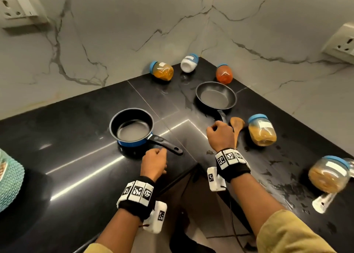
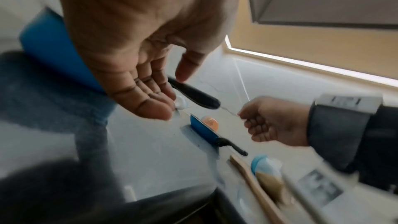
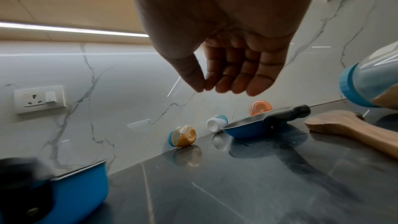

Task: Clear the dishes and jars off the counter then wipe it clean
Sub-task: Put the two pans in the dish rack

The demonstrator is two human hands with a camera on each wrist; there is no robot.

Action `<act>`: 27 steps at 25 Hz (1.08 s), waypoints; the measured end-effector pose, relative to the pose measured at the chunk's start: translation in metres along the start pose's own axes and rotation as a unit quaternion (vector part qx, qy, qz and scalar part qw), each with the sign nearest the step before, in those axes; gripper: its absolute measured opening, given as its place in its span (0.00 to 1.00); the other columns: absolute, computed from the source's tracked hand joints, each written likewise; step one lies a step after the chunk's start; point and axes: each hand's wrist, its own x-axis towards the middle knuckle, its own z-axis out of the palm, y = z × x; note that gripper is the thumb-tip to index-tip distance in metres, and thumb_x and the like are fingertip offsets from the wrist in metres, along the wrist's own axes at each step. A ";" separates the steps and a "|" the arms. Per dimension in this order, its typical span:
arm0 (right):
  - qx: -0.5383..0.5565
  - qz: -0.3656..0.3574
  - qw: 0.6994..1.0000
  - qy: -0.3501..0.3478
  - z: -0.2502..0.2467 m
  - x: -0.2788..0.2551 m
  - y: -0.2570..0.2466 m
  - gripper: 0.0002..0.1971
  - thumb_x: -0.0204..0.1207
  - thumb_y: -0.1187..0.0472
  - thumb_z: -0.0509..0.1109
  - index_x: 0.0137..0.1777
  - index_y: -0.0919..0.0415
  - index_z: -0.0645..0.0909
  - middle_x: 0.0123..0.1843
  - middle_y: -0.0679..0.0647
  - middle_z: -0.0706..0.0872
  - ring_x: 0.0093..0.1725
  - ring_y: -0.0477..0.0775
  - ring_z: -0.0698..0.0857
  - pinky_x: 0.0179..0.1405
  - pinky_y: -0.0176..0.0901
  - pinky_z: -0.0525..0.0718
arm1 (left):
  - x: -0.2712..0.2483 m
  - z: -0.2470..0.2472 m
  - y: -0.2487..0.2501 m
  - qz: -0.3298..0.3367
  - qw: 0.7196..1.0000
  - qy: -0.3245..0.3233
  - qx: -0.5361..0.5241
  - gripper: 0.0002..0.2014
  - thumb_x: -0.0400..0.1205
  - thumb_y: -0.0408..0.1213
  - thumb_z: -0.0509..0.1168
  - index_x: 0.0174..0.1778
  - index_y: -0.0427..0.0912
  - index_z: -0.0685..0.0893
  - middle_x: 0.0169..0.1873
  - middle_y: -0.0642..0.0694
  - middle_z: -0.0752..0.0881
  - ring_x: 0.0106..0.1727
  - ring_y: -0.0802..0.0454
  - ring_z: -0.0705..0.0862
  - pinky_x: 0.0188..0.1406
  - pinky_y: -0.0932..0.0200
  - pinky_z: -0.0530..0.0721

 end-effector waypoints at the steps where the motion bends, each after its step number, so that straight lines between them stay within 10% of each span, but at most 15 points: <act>1: -0.014 -0.001 1.000 0.017 0.003 0.016 0.001 0.08 0.73 0.57 0.66 0.38 0.60 0.82 0.42 0.58 0.88 0.47 0.61 0.85 0.45 0.43 0.71 | 0.005 0.003 0.003 -0.068 0.993 -0.028 -0.095 0.16 0.83 0.44 0.60 0.38 0.36 0.82 0.32 0.37 0.84 0.29 0.44 0.81 0.26 0.54 0.85; 4: -0.113 0.004 0.991 0.065 0.011 0.072 0.009 0.14 0.72 0.51 0.65 0.51 0.55 0.86 0.52 0.59 0.87 0.53 0.65 0.85 0.54 0.46 0.70 | 0.016 0.006 0.015 -0.191 0.942 -0.125 -0.246 0.27 0.83 0.60 0.58 0.48 0.35 0.83 0.39 0.33 0.87 0.36 0.42 0.86 0.30 0.53 0.85; 8: -0.156 0.140 0.974 -0.081 0.021 0.140 0.042 0.27 0.69 0.42 0.64 0.62 0.59 0.81 0.62 0.64 0.85 0.61 0.69 0.83 0.62 0.57 0.77 | 0.033 0.020 0.024 -0.218 0.899 -0.176 -0.336 0.27 0.79 0.61 0.63 0.54 0.36 0.84 0.45 0.36 0.89 0.44 0.43 0.89 0.41 0.50 0.87; 14: 0.212 0.324 0.896 -0.218 0.043 0.174 0.058 0.14 0.80 0.60 0.68 0.37 0.70 0.78 0.29 0.62 0.78 0.24 0.59 0.79 0.17 0.39 0.79 | 0.057 0.043 0.046 -0.209 0.860 -0.105 -0.453 0.07 0.80 0.38 0.66 0.44 0.38 0.85 0.43 0.37 0.91 0.41 0.44 0.90 0.51 0.48 0.84; 19: 0.329 0.372 0.827 -0.264 0.050 0.164 0.055 0.10 0.82 0.61 0.63 0.41 0.66 0.75 0.28 0.60 0.77 0.13 0.50 0.79 0.11 0.32 0.73 | 0.056 0.043 0.050 -0.216 0.845 -0.098 -0.479 0.13 0.81 0.34 0.62 0.34 0.32 0.86 0.34 0.38 0.88 0.42 0.42 0.88 0.53 0.46 0.83; 24: 0.366 0.337 0.829 -0.255 0.043 0.139 0.039 0.11 0.82 0.63 0.63 0.36 0.62 0.73 0.21 0.55 0.74 0.11 0.45 0.69 0.09 0.32 0.65 | 0.053 0.026 0.056 -0.207 0.821 -0.077 -0.526 0.14 0.82 0.33 0.61 0.28 0.36 0.77 0.24 0.43 0.75 0.28 0.49 0.79 0.38 0.49 0.87; 27: 0.379 0.329 0.828 -0.251 0.029 0.109 0.029 0.13 0.84 0.59 0.61 0.37 0.60 0.70 0.25 0.55 0.70 0.12 0.45 0.65 0.11 0.32 0.63 | 0.047 0.012 0.052 -0.213 0.836 -0.091 -0.497 0.17 0.81 0.34 0.58 0.24 0.43 0.67 0.15 0.49 0.65 0.14 0.56 0.67 0.13 0.63 0.72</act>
